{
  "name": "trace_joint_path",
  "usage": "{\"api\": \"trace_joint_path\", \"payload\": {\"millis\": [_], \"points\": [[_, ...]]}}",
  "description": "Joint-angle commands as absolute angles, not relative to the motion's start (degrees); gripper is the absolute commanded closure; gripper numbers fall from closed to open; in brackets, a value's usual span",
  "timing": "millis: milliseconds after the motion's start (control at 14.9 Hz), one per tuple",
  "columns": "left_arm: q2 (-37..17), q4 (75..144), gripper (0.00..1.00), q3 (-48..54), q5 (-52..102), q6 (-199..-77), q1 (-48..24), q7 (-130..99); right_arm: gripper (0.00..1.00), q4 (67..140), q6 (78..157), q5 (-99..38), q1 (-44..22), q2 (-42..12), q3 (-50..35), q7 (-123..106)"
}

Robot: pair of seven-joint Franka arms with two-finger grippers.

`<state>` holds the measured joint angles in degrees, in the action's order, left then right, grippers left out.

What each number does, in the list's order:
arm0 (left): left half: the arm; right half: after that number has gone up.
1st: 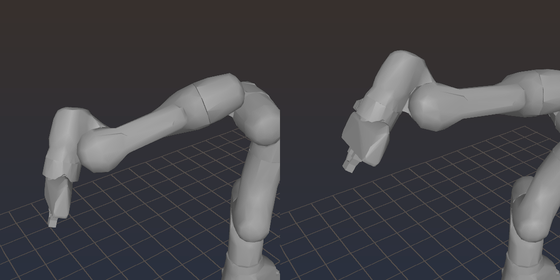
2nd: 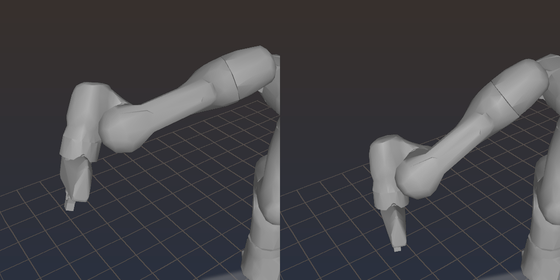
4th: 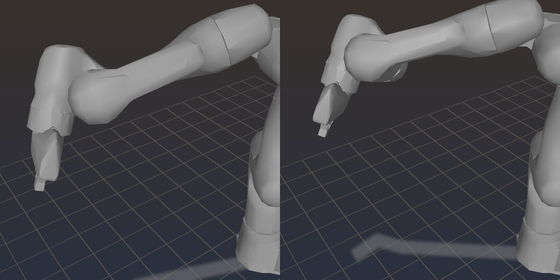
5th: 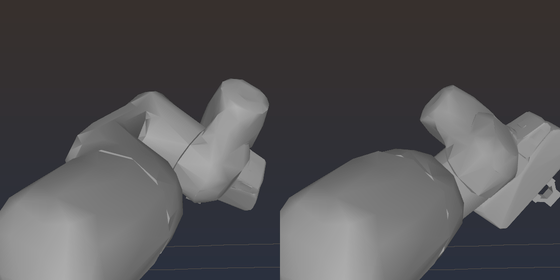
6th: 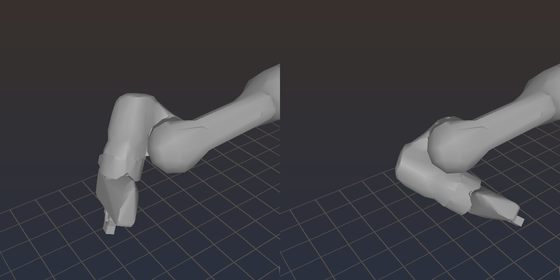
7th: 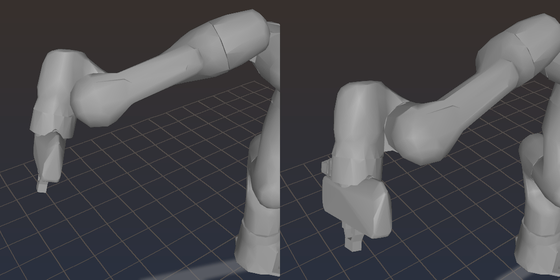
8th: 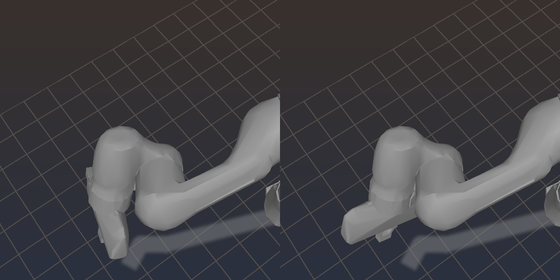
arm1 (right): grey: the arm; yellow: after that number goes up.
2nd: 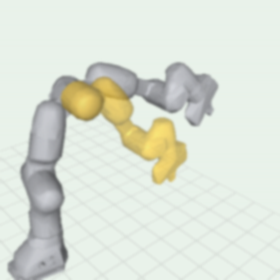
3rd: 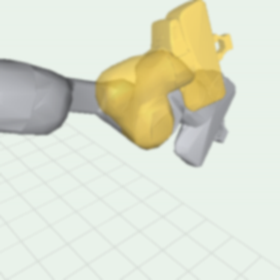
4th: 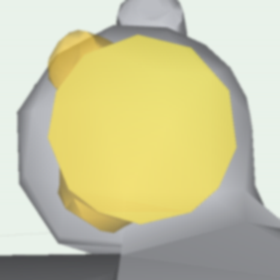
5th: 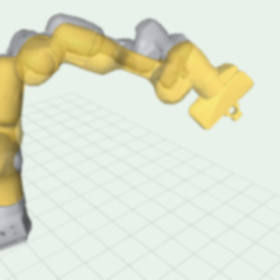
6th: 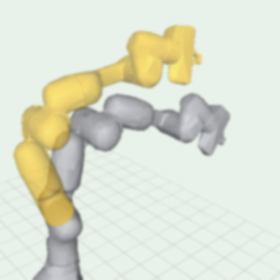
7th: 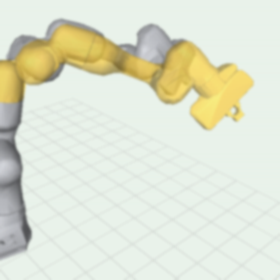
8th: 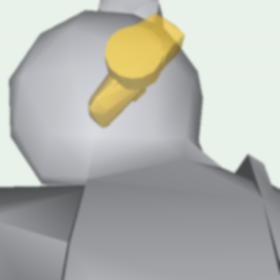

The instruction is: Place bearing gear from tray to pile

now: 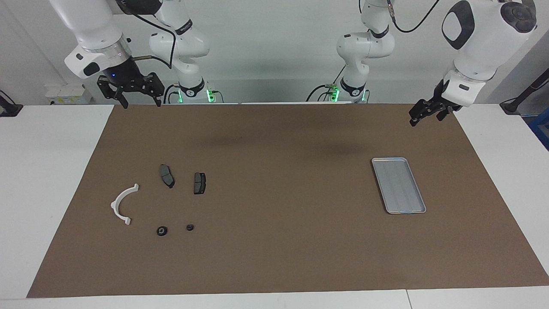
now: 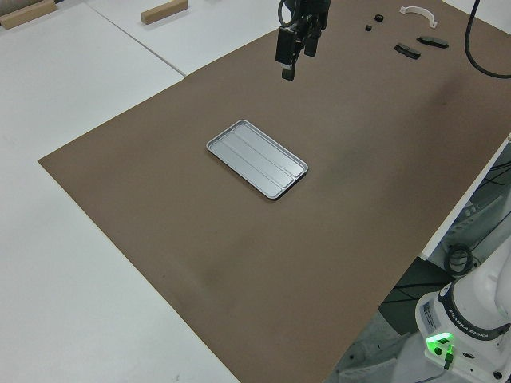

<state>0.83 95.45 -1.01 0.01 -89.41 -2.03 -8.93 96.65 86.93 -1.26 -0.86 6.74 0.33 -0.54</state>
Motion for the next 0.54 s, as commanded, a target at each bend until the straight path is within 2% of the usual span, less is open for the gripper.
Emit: {"api": "trace_joint_path", "payload": {"millis": [0,470], "points": [[0.97,95.36,0.00,-1.32,-0.62,-88.59,-2.55,-8.79,0.00,97.82,91.03,-0.53,-0.35,7.30,-0.35,-1.23],[0.97,95.36,0.00,-1.32,-0.62,-88.59,-2.55,-8.79,0.00,97.73,92.90,0.00,-0.53,7.03,-0.26,-1.23]]}}
